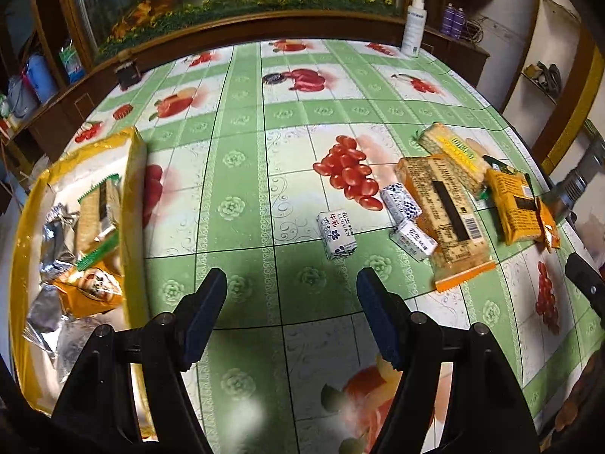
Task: Organize snacks
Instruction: 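Withdraw both open tools from the tray toward the remaining snacks, then grasp another white candy with the left tool while the right tool grasps the tan striped biscuit pack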
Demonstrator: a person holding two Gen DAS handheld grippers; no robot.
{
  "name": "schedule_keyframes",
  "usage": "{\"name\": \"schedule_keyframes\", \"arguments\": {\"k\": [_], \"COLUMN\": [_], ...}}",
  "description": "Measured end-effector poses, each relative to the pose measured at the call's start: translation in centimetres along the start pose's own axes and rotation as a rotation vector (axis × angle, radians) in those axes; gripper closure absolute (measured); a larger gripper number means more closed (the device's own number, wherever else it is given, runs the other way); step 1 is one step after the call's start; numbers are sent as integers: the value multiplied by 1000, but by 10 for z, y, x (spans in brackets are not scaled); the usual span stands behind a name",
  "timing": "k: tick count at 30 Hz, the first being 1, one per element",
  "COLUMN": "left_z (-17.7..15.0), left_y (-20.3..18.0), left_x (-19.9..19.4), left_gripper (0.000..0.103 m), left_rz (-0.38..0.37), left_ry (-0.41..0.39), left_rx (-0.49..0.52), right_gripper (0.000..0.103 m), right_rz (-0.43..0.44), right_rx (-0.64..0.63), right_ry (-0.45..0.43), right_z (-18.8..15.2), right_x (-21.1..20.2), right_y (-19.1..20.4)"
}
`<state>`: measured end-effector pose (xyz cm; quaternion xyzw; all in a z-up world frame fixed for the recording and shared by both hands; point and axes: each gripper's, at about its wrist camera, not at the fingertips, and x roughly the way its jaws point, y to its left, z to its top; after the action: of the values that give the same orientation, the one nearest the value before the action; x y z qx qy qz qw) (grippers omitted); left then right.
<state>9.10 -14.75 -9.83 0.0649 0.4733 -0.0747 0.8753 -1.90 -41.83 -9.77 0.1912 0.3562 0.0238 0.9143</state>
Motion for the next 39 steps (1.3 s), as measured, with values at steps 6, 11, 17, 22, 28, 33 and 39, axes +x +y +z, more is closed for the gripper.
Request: {"name": "schedule_keyframes", "arguments": {"k": [6, 11, 17, 22, 28, 33, 39], "left_z": [13, 22, 23, 25, 23, 20, 17], "left_y": [-6, -16, -17, -13, -8, -17, -17], "left_x": [18, 30, 42, 47, 44, 40, 37], "left_gripper": [32, 32, 32, 32, 58, 87, 87], "left_rz": [-13, -15, -45, -58, -78, -76, -73], "left_ry": [19, 29, 43, 26, -12, -28, -26], "left_rx": [-7, 17, 37, 53, 97, 145, 146], "right_gripper": [37, 44, 47, 47, 47, 50, 102], "right_rz": [78, 87, 81, 32, 34, 39, 17], "right_rx": [-110, -158, -202, -248, -256, -248, -199], "right_ry": [31, 93, 148, 184, 185, 175, 125], "right_z": [14, 24, 29, 31, 32, 33, 42], "right_x": [32, 73, 104, 121, 125, 124, 109], "right_y": [45, 73, 89, 95, 96, 95, 83]}}
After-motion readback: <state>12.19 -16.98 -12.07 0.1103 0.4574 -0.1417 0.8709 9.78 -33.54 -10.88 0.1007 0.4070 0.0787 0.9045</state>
